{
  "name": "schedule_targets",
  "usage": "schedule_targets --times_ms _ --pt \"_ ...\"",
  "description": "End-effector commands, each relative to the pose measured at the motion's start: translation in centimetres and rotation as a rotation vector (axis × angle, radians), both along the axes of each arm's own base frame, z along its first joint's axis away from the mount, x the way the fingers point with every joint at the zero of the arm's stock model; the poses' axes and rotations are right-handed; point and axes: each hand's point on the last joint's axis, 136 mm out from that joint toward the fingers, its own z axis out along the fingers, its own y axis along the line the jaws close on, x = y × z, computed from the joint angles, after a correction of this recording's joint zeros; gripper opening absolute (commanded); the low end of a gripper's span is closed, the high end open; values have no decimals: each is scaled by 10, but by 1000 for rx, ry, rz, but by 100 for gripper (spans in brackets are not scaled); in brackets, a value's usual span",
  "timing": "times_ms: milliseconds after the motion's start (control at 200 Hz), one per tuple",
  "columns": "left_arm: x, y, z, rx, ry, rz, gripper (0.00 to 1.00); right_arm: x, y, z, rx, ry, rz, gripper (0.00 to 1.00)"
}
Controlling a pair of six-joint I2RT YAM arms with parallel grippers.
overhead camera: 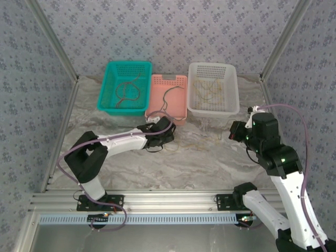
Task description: Untangle the cables
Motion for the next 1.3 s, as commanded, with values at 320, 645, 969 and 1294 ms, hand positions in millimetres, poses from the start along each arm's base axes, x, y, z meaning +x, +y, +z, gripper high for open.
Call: schedule_targets --times_ms 320,645,969,1294 --pt "15 -2 -5 48 3 16 47 13 -23 0 -96 10 -45 0" --pt "41 -13 -11 247 -58 -155 37 21 -25 1 -59 7 -50 0" --pt "44 -37 -21 275 -92 -401 42 23 -25 2 -27 4 -53 0" --pt "42 -38 -39 307 -61 -422 43 23 -25 5 -10 -6 -56 0"
